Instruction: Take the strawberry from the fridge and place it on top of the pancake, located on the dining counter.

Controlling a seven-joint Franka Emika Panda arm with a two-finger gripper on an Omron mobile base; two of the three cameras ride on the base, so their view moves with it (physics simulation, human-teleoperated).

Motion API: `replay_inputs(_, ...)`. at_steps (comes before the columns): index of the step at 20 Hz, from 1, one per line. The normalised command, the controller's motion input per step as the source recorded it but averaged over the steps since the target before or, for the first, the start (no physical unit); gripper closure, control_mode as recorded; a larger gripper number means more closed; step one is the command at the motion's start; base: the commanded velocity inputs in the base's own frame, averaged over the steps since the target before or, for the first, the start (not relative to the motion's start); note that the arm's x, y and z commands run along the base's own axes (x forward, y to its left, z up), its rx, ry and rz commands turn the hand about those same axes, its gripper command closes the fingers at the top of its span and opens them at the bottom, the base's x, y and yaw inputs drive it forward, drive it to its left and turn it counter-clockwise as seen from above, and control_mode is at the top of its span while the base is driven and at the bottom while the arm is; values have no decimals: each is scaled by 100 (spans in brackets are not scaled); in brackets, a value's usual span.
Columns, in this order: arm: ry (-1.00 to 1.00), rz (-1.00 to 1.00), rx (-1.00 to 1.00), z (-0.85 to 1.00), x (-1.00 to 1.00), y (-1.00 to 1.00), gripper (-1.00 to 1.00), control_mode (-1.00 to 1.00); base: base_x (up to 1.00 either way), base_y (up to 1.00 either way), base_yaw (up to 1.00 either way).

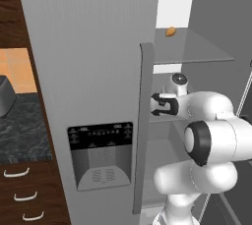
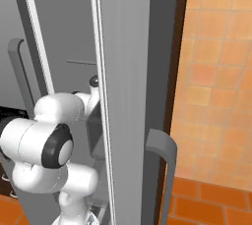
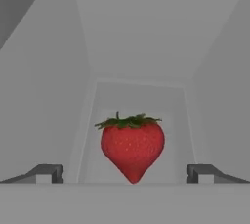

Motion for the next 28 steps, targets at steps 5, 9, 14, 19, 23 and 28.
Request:
replay_inputs(5, 1, 1, 0, -14, 50, 0, -100, -100, 0, 0, 0)
replay_inputs(9, 2, 2, 0, -24, 38, -1, -100, -100, 0, 0, 0)
replay_inputs(14, 0, 1, 0, -28, 1, -9, -100, -100, 0, 0, 0)
replay_inputs(19, 0, 2, 0, -35, -7, -10, -100, -100, 0, 0, 0)
replay_inputs(23, 0, 2, 0, -32, -14, 0, -100, -100, 0, 0, 0)
replay_inputs(28, -4, 2, 0, -32, -40, 0, -100, -100, 0, 0, 0)
